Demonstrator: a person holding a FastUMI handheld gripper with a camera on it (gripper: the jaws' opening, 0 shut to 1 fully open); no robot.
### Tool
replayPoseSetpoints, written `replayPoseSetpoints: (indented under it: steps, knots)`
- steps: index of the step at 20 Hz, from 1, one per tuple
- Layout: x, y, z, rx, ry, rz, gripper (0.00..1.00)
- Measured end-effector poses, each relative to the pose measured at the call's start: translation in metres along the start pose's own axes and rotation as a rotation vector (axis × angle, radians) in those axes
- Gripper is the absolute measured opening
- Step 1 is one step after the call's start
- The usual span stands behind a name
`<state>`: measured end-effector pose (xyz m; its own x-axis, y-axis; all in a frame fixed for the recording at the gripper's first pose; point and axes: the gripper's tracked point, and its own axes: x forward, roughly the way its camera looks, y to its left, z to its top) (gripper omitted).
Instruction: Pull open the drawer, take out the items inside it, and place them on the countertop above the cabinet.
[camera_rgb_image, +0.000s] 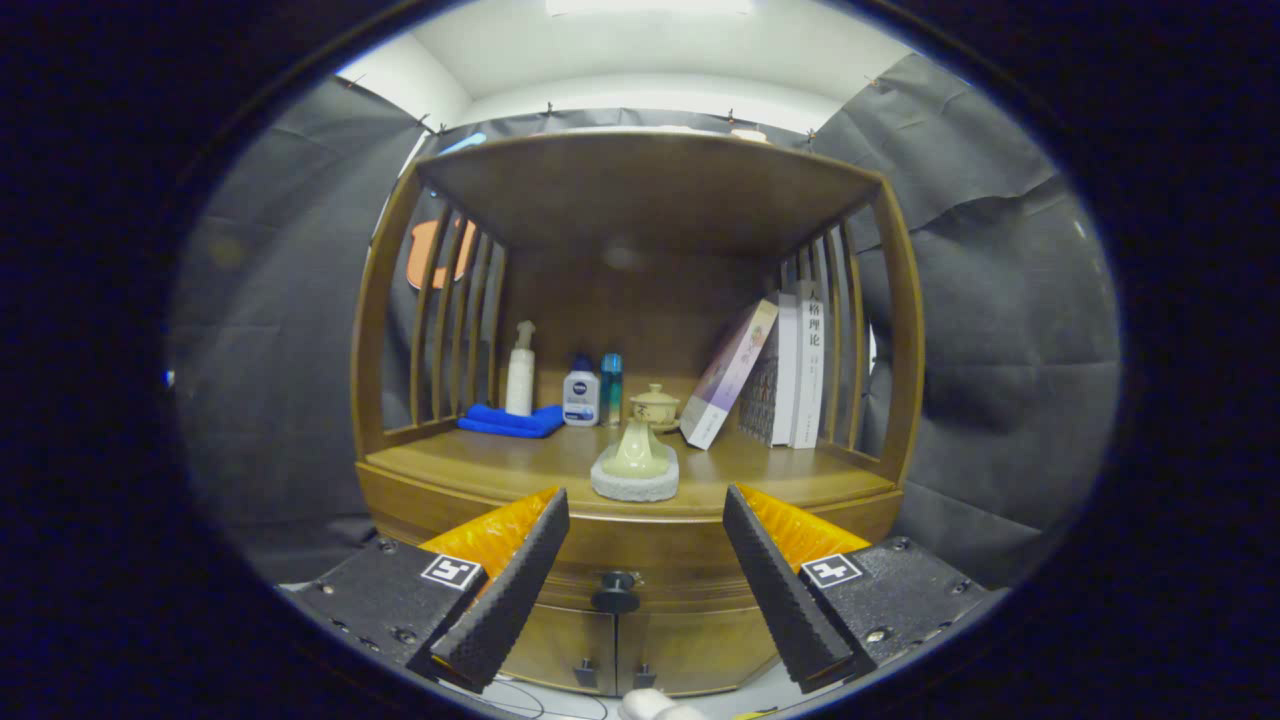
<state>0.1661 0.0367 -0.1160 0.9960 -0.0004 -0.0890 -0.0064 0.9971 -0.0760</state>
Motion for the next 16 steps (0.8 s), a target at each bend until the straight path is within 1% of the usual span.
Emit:
replayPoseSetpoints:
  steps: [5,11,13,14,16]
  knots:
    - [-0.068,-0.014,0.037,0.005,-0.053,0.023,1.0]
    - [-0.123,-0.035,0.054,0.037,-0.03,0.055,1.0]
    - [-0.136,-0.045,0.066,0.035,-0.058,0.052,1.0]
    - [-0.113,-0.048,0.071,0.031,-0.062,0.052,1.0]
    - [-0.122,-0.052,0.075,0.032,-0.067,0.049,1.0]
